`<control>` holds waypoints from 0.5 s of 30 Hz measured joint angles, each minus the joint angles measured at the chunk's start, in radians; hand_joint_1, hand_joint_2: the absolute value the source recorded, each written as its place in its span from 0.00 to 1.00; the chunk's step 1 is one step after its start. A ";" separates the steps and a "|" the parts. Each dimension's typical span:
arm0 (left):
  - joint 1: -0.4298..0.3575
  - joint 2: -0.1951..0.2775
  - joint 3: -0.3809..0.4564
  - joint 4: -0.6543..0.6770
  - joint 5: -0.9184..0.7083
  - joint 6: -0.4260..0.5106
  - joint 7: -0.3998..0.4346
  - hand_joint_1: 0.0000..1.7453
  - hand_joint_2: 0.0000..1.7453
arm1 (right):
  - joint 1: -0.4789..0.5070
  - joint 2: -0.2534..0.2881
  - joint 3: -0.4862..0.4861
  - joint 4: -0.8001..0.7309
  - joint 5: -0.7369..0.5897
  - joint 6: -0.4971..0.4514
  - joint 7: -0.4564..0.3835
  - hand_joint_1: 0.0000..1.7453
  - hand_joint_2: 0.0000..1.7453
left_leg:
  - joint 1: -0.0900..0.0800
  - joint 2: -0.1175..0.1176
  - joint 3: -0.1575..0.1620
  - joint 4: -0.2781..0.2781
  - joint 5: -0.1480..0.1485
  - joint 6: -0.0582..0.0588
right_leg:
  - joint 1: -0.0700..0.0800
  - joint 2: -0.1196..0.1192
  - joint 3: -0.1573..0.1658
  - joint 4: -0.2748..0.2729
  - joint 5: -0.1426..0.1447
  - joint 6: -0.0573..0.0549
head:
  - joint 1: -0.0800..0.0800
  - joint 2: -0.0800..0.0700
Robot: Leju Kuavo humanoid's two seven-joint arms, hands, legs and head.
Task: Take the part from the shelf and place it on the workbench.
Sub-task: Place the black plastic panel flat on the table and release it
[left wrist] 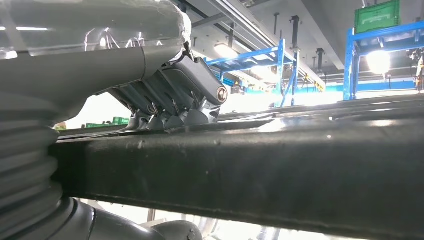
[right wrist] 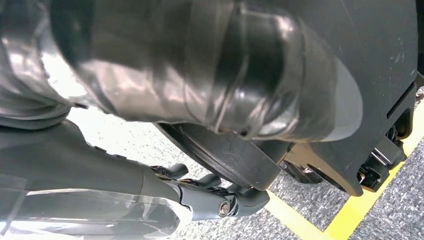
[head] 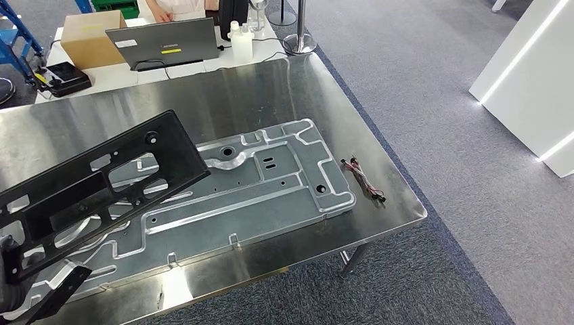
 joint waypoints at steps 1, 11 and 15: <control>0.000 0.000 0.000 0.000 0.000 0.000 0.000 1.00 1.00 | 0.000 0.000 0.000 0.000 0.000 0.000 0.000 0.00 0.00 | 0.000 0.000 0.000 0.000 0.000 0.000 | 0.000 0.000 0.000 0.000 0.000 0.000 | 0.000 0.000; -0.001 0.000 0.000 0.000 0.000 0.000 0.000 1.00 1.00 | 0.000 0.000 0.000 0.000 0.000 0.000 0.000 0.00 0.00 | 0.000 0.000 0.000 0.000 0.000 0.000 | 0.000 0.000 0.000 0.000 0.000 0.000 | 0.000 0.000; -0.001 0.000 0.000 0.000 0.000 0.000 0.000 1.00 1.00 | 0.000 0.000 0.000 0.000 0.000 0.000 0.000 0.00 0.00 | 0.000 0.000 0.000 0.000 0.000 0.000 | 0.000 0.000 0.000 0.000 0.000 0.000 | 0.000 0.000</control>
